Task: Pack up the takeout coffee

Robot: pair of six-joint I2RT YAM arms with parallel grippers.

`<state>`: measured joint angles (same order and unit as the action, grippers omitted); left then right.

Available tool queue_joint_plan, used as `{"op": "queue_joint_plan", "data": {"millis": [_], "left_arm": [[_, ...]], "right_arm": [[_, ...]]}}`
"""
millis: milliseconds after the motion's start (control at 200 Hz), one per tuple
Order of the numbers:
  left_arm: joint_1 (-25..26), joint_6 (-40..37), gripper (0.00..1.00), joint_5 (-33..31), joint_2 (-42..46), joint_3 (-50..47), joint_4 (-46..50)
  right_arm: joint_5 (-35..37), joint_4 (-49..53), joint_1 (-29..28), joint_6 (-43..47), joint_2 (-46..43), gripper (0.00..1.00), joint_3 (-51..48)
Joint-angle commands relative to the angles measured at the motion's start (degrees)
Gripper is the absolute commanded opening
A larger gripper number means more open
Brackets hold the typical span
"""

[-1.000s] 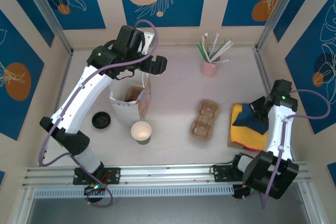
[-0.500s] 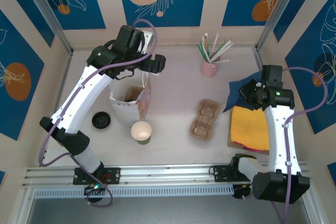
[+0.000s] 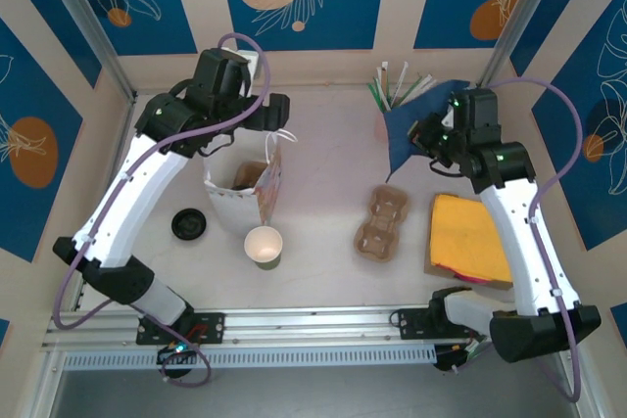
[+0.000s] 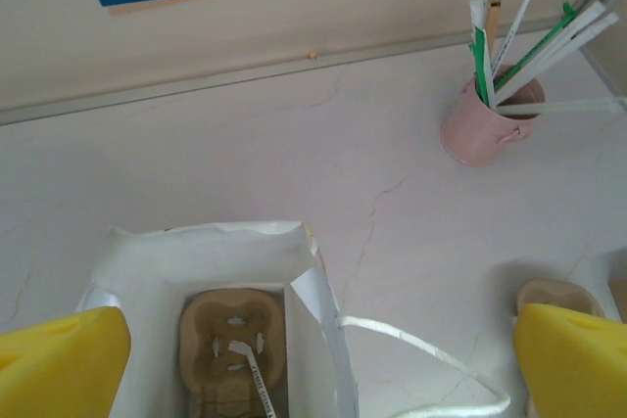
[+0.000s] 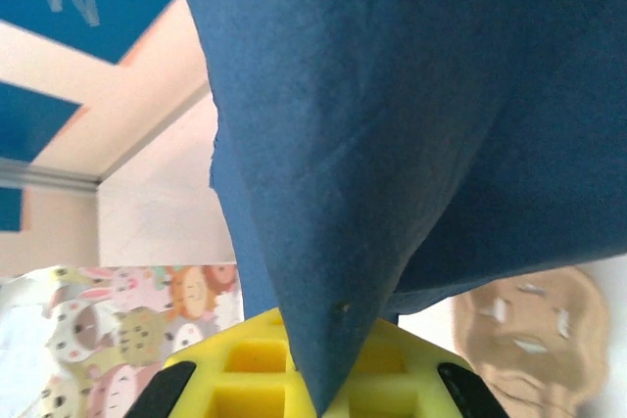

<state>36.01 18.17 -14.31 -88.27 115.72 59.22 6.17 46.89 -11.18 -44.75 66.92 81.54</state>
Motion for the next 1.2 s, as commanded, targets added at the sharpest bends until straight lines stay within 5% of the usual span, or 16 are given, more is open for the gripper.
{"op": "queue_joint_plan", "data": {"millis": [0, 1195], "left_arm": [[-0.45, 1.58, 1.0, -2.34, 2.58, -1.47, 1.87], [-0.45, 6.52, 1.0, -12.57, 24.68, -13.41, 14.88]], "right_arm": [[0.35, -4.38, -3.7, 1.89, 2.25, 0.0, 4.63], [-4.13, -6.94, -32.2, 6.47, 40.7, 0.0, 53.76]]}}
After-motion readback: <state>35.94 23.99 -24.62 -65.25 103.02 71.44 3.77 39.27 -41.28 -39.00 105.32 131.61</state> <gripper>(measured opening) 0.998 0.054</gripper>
